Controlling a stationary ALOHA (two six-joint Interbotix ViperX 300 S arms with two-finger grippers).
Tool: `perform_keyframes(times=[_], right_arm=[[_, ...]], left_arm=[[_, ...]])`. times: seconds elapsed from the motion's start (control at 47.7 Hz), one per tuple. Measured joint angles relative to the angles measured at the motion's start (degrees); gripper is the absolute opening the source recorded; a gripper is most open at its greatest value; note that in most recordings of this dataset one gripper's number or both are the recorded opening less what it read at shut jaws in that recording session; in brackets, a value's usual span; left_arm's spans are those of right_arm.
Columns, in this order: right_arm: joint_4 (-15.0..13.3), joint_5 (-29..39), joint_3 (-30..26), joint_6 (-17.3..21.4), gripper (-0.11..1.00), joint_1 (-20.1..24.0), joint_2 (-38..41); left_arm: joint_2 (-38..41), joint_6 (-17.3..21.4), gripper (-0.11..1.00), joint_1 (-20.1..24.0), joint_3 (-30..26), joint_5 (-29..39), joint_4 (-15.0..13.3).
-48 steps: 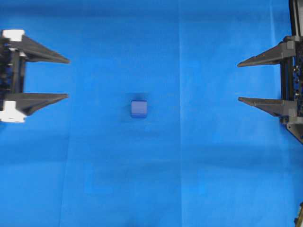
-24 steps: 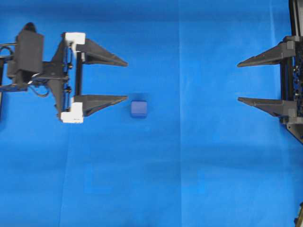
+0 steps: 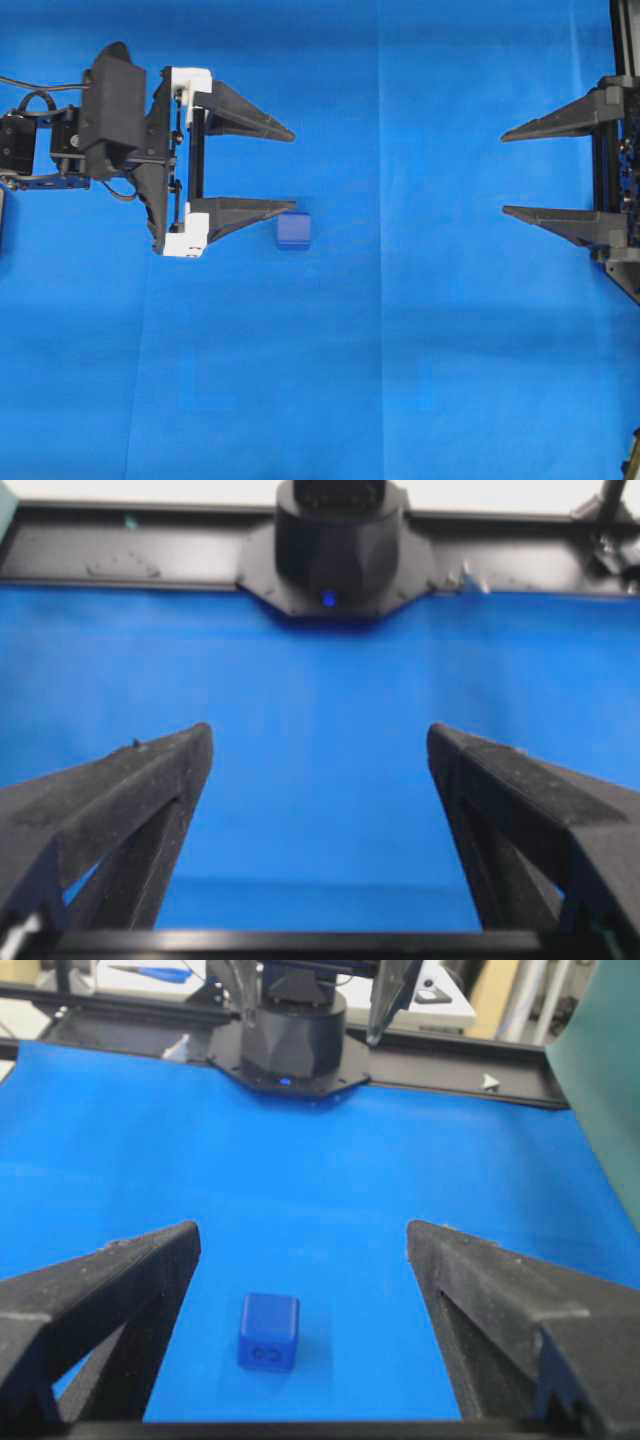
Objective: Handover the blue block to the right arm after grasping it with the left arm, then place it in the designated position.
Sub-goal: 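Lower the left gripper over the blue cube, fingers straddling it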
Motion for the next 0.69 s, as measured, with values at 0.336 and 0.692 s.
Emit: perform_keyframes(times=[0.336, 0.692], right_arm=[[0.0, -0.09, -0.09, 0.0, 0.97, 0.0, 0.09], [0.0, 0.0, -0.09, 0.0, 0.97, 0.0, 0.09]], left_arm=[[2.99, -0.62, 0.92, -0.53, -11.87, 31.2, 0.09], [11.78, -0.97, 0.92, -0.53, -25.84, 56.07, 0.0]])
